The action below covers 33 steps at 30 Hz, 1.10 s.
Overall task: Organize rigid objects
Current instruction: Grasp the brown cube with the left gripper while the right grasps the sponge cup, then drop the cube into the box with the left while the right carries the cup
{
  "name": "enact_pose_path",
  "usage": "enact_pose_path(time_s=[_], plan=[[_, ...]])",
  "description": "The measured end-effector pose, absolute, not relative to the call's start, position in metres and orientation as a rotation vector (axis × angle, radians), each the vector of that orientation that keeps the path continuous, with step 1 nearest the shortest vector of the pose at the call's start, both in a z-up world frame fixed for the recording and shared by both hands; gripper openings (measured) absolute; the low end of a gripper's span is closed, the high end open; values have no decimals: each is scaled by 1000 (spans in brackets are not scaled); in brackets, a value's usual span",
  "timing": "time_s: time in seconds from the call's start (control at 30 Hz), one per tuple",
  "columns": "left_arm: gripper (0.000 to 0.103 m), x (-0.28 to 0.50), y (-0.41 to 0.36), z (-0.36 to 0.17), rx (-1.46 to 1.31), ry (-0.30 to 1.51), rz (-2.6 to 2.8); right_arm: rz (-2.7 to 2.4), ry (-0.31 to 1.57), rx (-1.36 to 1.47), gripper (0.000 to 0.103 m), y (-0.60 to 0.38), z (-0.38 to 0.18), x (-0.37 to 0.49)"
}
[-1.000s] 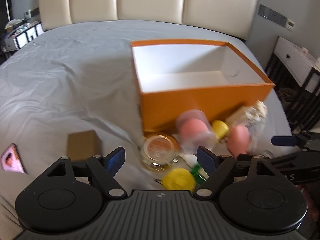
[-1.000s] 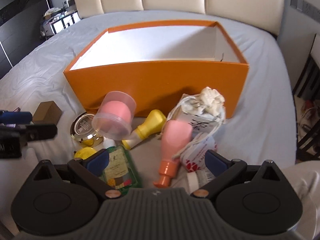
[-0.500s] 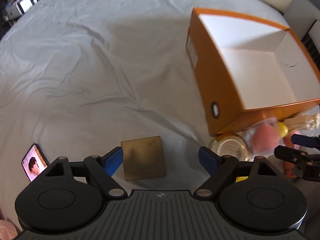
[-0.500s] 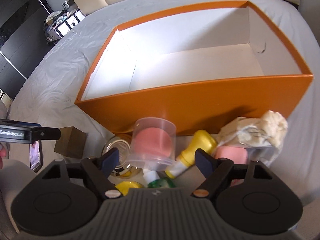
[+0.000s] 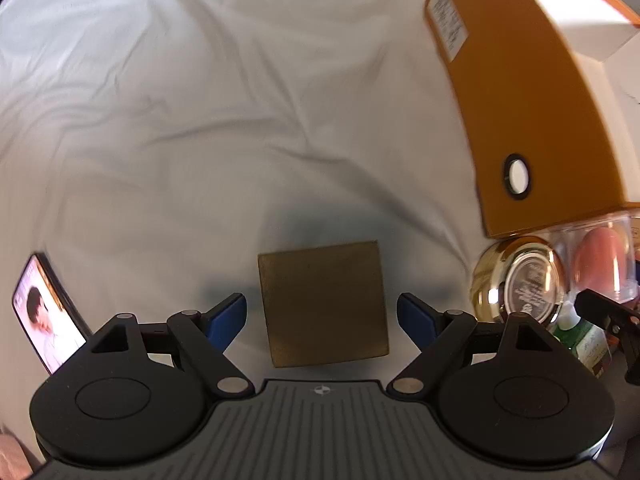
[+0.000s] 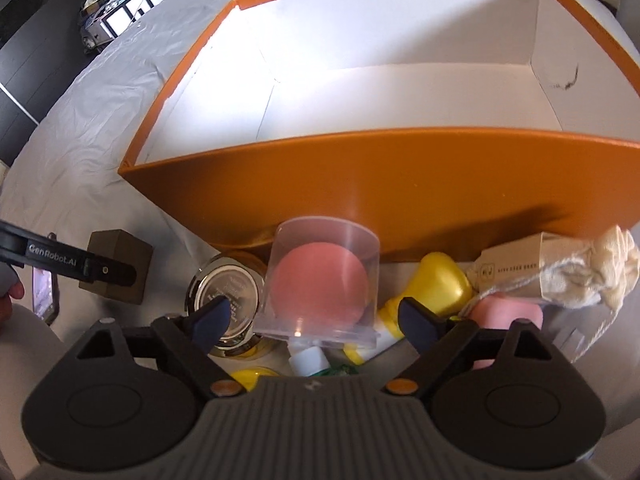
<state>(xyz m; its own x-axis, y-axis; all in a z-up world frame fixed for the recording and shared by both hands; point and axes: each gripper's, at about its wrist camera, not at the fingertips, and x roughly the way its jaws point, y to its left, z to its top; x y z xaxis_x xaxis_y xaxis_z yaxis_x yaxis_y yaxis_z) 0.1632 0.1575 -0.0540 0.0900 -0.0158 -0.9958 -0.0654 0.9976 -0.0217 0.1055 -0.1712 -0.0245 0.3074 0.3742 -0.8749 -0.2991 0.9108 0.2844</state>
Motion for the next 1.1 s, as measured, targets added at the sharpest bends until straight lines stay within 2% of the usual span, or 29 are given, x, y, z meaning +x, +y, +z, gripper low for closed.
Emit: enact_pose_path(time_s=[0.07, 0.13, 0.2, 0.33, 0.53, 0.9, 1.1], plan=[[90, 165, 159, -56, -69, 1498, 41, 437, 1169, 54, 84, -169, -25, 105], [87, 166, 158, -55, -54, 1501, 51, 427, 1151, 16, 74, -166, -24, 103], [82, 166, 156, -52, -43, 1500, 49, 430, 1142, 4, 68, -168, -22, 102], [70, 162, 151, -42, -29, 1487, 43, 434, 1137, 9, 66, -168, -21, 99], [68, 151, 137, -30, -39, 1386, 38, 432, 1083, 42, 66, -178, -8, 95], [67, 107, 93, 71, -71, 1004, -167, 469, 983, 87, 66, -208, 34, 80], [67, 121, 47, 98, -32, 903, -223, 493, 896, 101, 66, -227, 70, 81]])
